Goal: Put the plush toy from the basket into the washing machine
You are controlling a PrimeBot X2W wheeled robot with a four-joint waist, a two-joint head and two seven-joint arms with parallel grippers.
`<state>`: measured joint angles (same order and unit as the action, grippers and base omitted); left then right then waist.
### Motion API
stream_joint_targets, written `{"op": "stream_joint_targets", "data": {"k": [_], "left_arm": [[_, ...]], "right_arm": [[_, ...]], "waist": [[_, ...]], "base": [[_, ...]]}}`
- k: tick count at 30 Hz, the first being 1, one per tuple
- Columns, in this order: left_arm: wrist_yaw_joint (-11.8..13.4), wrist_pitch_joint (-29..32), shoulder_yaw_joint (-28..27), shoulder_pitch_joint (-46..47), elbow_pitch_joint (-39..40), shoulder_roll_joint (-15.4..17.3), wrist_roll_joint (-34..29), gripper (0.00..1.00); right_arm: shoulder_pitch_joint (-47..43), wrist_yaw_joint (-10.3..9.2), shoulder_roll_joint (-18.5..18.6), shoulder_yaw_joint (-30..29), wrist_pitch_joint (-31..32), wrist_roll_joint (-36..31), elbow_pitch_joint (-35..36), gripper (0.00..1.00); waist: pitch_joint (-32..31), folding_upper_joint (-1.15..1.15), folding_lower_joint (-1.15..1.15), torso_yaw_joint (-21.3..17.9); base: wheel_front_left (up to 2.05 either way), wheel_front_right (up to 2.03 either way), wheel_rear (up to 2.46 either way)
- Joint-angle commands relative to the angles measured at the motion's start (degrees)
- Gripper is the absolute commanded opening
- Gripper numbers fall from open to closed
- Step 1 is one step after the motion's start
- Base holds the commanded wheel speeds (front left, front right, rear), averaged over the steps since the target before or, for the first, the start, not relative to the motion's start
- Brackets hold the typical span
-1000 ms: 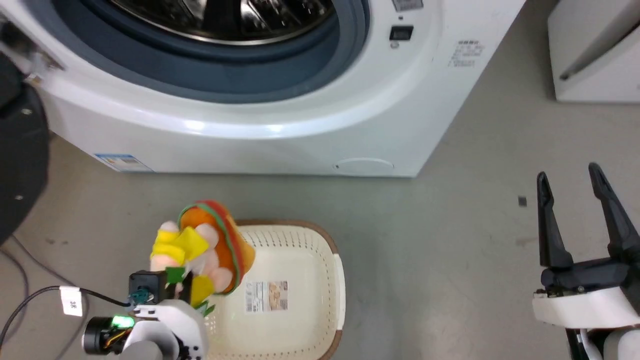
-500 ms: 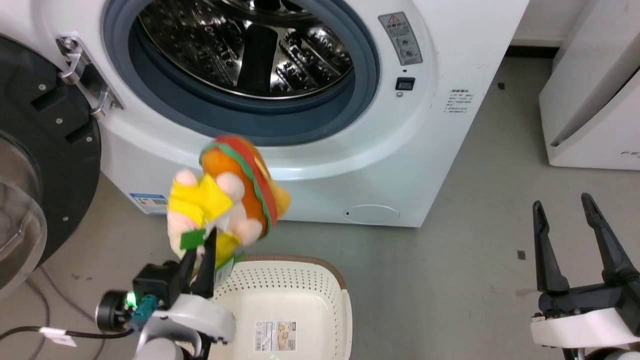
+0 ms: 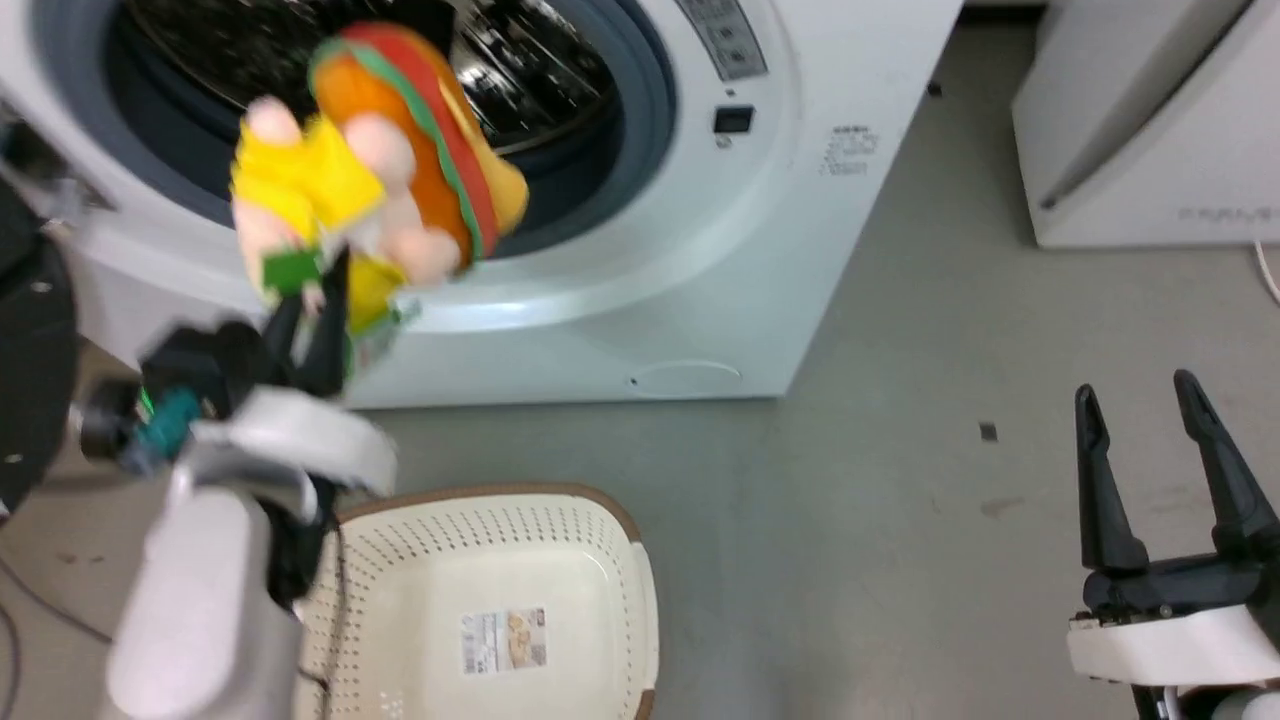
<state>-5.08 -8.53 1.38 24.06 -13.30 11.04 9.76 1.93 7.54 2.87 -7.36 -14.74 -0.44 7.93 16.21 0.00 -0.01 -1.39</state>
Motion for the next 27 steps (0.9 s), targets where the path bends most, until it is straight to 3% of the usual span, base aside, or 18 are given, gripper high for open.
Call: {"op": "stream_joint_targets", "data": {"k": [1,9,17,27], "left_arm": [[-0.21,0.41,-0.23,1.76,-0.02,0.81,0.13,0.00],[-1.76,10.63,0.22,17.57,-2.90,8.94,1.58,0.00],[-2.29,19.29,3.49,35.25,-8.91,15.48,2.77,0.00],[-2.39,28.93,7.18,52.83,-20.73,19.89,5.44,0.00]], "right_arm": [[0.91,-0.05,0.00,-0.08,-0.26,0.57,0.31,1.00],[4.25,-0.05,0.00,0.11,-0.26,2.24,1.19,1.00],[7.39,-0.05,0.00,0.32,-0.26,3.59,1.77,1.00],[10.07,-0.05,0.00,1.91,-0.26,5.02,1.86,1.00]], "waist": [[2.88,0.00,0.01,-2.31],[13.16,0.00,0.01,-6.80],[22.35,0.00,0.01,-8.83],[28.30,0.00,0.01,-10.68]], "base": [[0.00,0.00,0.00],[0.00,0.00,0.00],[0.00,0.00,0.00],[0.00,0.00,0.00]]}}
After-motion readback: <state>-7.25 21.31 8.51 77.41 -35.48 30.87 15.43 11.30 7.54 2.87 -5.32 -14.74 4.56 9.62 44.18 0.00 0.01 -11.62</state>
